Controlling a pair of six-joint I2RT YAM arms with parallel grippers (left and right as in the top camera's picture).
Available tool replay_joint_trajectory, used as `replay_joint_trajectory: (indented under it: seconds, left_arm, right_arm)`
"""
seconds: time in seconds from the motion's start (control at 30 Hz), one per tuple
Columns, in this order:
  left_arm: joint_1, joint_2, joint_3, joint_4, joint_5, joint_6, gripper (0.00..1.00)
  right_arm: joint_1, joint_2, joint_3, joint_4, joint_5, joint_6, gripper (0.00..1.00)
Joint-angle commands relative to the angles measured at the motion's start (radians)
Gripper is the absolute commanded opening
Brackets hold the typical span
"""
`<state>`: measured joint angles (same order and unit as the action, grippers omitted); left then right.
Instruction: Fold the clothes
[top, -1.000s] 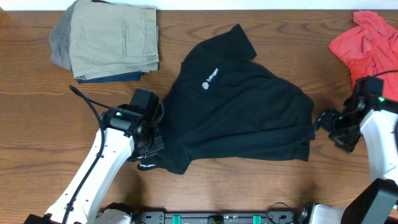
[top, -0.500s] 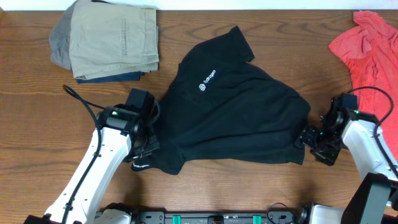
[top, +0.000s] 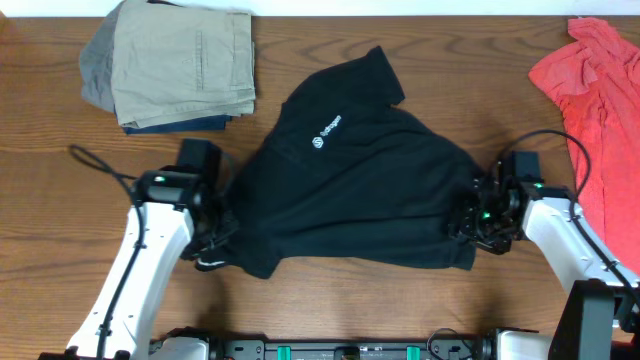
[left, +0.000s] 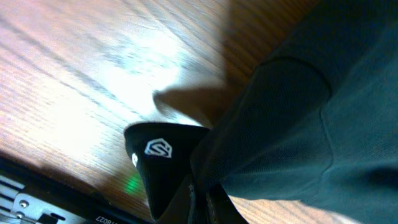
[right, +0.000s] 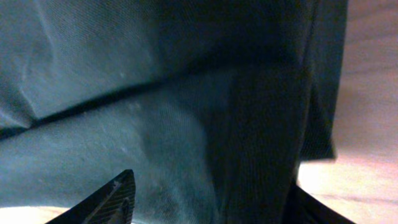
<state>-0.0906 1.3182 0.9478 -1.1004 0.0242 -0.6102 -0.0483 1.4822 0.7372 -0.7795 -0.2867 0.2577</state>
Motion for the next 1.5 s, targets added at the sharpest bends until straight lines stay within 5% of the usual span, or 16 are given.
replay_joint_trajectory:
  seconds: [0.0, 0.6, 0.97, 1.2, 1.4, 1.43, 1.47]
  left_arm:
    - [0.051, -0.005, 0.014, -0.013, -0.021, -0.012, 0.06]
    - [0.064, -0.005, 0.012, -0.02, -0.021, -0.012, 0.06]
    - [0.064, -0.005, 0.012, -0.021, -0.021, -0.012, 0.06]
    - [0.064, -0.005, 0.012, -0.021, -0.021, -0.012, 0.06]
    - [0.064, -0.005, 0.012, -0.021, -0.021, -0.012, 0.06]
    - [0.064, -0.005, 0.012, -0.021, -0.021, -0.012, 0.06]
    - [0.064, -0.005, 0.012, -0.021, -0.021, -0.012, 0.06]
  right_arm:
    - [0.055, 0.006, -0.006, 0.006, -0.02, -0.047, 0.65]
    - [0.224, 0.006, -0.007, -0.045, 0.131, 0.001, 0.63]
    - [0.225, 0.005, -0.007, -0.07, 0.071, 0.037, 0.35]
    - [0.225, 0.005, -0.006, -0.093, 0.069, 0.045, 0.01]
    - [0.224, 0.0, -0.004, -0.096, 0.075, 0.055, 0.04]
    - [0.224, 0.001, -0.004, -0.096, 0.082, 0.051, 0.12]
    - [0.224, 0.001, -0.004, -0.096, 0.087, 0.042, 0.41]
